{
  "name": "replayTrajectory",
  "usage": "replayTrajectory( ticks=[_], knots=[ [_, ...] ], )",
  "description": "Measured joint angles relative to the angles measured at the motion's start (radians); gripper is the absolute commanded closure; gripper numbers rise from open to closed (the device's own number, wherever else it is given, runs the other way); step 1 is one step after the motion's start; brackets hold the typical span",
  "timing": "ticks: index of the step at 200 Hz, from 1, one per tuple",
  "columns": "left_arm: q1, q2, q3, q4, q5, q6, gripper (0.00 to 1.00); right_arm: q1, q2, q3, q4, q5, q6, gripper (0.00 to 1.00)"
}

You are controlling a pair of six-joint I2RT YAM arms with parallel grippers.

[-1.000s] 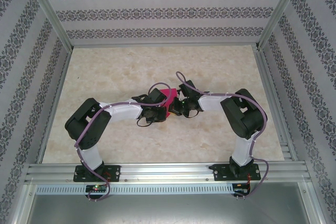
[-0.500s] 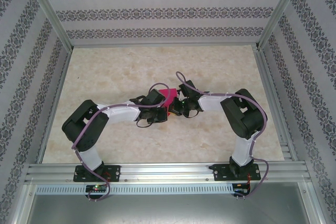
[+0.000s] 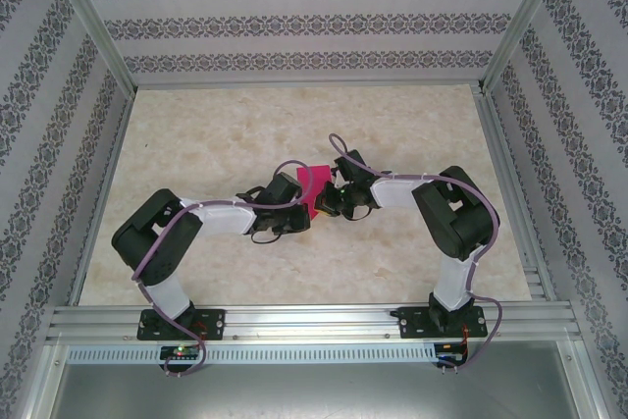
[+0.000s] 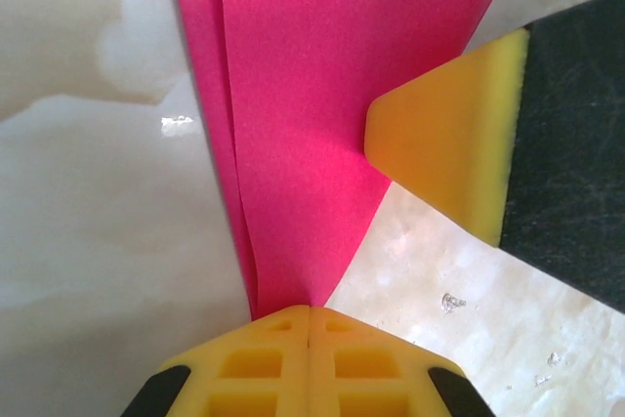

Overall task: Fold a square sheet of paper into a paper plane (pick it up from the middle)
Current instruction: Third fold the triangle at the center of the table.

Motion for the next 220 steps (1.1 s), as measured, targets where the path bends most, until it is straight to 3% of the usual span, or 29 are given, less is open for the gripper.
replayTrajectory(
  ticks=[52,138,220],
  knots=[
    [0.006,-0.01,-0.032,0.045,0.016,0.008,0.98,0.0,0.0,-0.001,0.002,0.0,0.0,0.99],
    [0.019,-0.1,-0.034,-0.026,0.066,0.06,0.98,-0.001,0.0,-0.003,0.004,0.0,0.0,0.99],
    [0.019,0.013,0.033,0.011,0.024,0.048,1.0,-0.001,0.0,-0.004,0.007,-0.001,0.0,0.99]
  ],
)
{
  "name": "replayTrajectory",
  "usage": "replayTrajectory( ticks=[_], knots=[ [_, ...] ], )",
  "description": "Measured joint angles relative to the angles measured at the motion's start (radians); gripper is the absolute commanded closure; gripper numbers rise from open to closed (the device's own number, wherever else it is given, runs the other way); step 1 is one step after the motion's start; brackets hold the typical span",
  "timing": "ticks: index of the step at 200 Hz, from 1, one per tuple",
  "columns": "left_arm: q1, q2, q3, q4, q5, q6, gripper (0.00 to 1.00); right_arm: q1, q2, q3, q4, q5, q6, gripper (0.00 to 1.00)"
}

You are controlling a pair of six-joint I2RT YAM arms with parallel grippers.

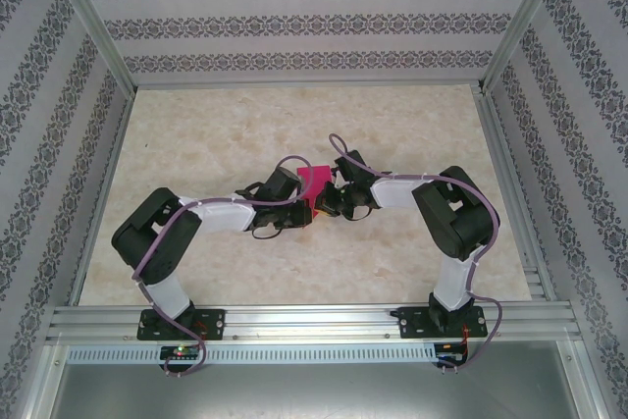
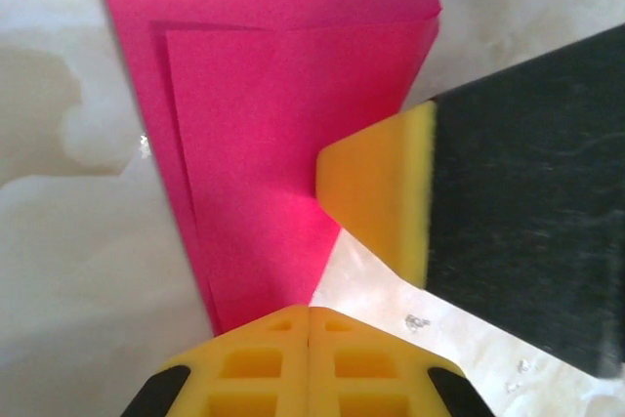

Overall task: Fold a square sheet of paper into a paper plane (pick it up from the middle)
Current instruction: Third fold the triangle at the center of the table.

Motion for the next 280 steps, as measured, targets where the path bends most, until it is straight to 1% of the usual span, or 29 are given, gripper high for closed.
replayTrajectory(
  ticks=[70,95,114,151,190,215,241,263,280],
  knots=[
    [0.0,0.021,0.002,0.001,-0.014,0.0,1.0,-0.007,-0.003,-0.011,0.02,-0.011,-0.002,0.99],
    [0.0,0.021,0.002,-0.001,-0.02,-0.001,1.0,-0.025,-0.003,-0.011,0.015,-0.018,-0.009,1.0],
    [0.0,0.021,0.002,-0.003,-0.022,-0.001,1.0,-0.06,-0.003,-0.011,0.008,-0.027,-0.024,1.0],
    [0.0,0.037,0.035,-0.041,-0.021,-0.001,1.0,-0.161,0.01,0.016,-0.023,-0.041,-0.062,1.0],
    [0.0,0.041,0.047,-0.06,-0.02,-0.001,1.0,-0.219,0.01,0.051,-0.058,0.006,-0.105,0.99],
    [0.0,0.043,0.052,-0.068,-0.02,0.0,1.0,-0.198,-0.045,0.048,-0.076,0.016,-0.119,0.99],
    [0.0,0.045,0.057,-0.073,-0.018,0.0,1.0,-0.129,-0.12,0.042,-0.074,0.019,-0.129,0.99],
    [0.0,0.049,0.065,-0.085,-0.017,0.0,1.0,-0.06,-0.117,0.042,-0.071,0.019,-0.129,0.99],
    [0.0,0.049,0.066,-0.087,-0.017,0.0,1.0,-0.017,-0.086,0.042,-0.065,0.013,-0.12,1.0]
  ],
)
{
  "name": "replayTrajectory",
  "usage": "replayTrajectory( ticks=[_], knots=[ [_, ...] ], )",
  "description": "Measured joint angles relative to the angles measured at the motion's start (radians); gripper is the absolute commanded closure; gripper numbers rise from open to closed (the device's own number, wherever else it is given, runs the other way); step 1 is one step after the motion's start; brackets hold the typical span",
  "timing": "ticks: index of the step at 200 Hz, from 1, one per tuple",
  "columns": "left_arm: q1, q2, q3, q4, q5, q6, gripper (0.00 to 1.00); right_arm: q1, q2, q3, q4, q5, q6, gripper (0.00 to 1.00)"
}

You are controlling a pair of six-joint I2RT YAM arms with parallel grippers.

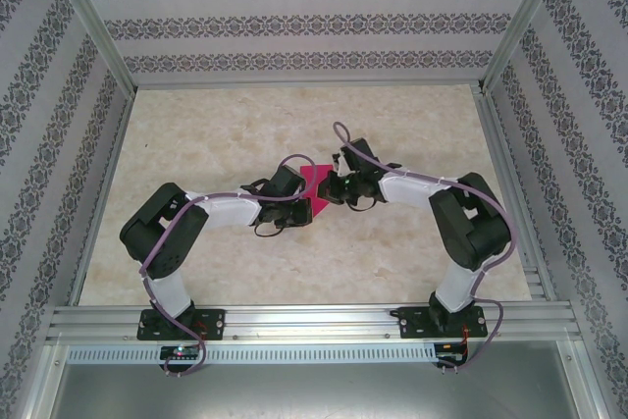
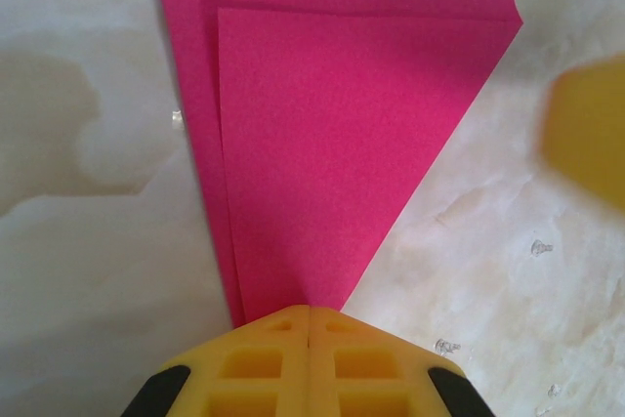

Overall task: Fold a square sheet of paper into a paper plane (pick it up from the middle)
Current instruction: Third fold the triangle at the center of the table.

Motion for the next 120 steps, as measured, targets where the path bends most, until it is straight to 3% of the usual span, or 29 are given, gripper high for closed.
replayTrajectory(
  ticks=[53,120],
  knots=[
    [0.0,0.0,0.001,-0.002,0.001,0.0,1.0,0.009,0.103,0.01,0.001,-0.012,0.014,1.0],
    [0.0,0.01,0.013,-0.004,0.0,0.0,1.0,-0.121,0.115,0.043,-0.067,-0.016,-0.014,1.0]
  ],
)
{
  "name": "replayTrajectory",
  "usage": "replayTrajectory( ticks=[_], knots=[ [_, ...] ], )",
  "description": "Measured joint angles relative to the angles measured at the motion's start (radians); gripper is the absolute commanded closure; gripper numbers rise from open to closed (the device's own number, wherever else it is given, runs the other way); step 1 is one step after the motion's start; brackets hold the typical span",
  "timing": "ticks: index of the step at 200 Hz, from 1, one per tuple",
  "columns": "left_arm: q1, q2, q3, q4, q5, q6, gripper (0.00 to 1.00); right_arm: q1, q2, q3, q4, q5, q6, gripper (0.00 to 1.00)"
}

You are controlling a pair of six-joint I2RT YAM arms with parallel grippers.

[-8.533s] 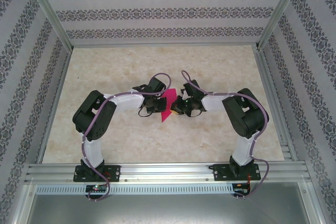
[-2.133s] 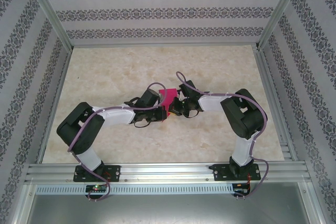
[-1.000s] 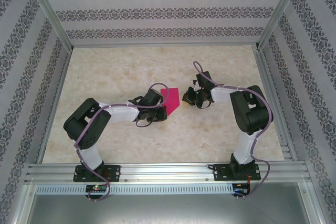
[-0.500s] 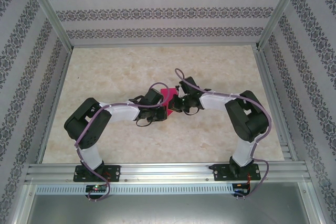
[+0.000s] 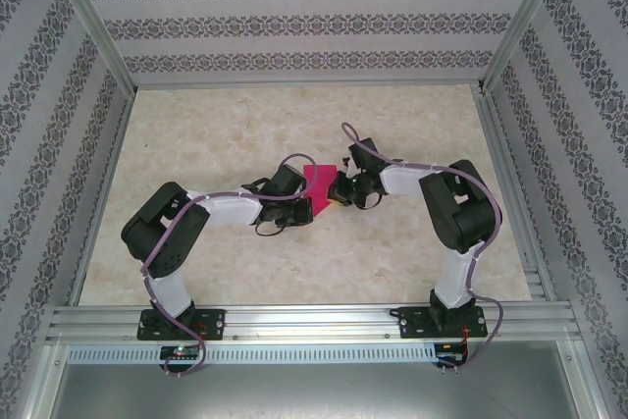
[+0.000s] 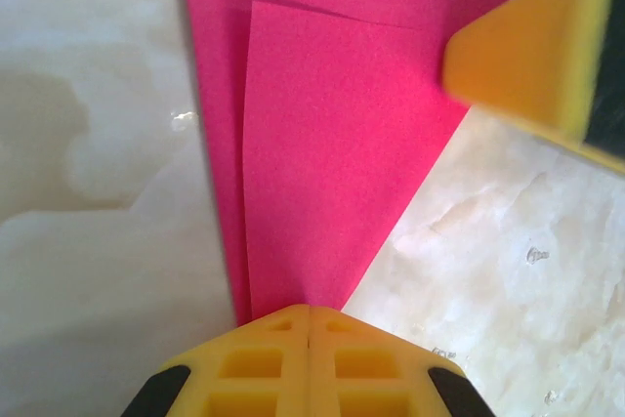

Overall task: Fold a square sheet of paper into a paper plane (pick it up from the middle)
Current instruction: Third fold the triangle at the center of the table.

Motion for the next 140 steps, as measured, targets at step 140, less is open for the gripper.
replayTrajectory(
  ticks=[140],
  knots=[
    [0.0,-0.068,0.057,-0.076,-0.022,0.016,0.85,-0.065,-0.241,-0.116,0.034,0.044,-0.004,0.64]
  ],
)
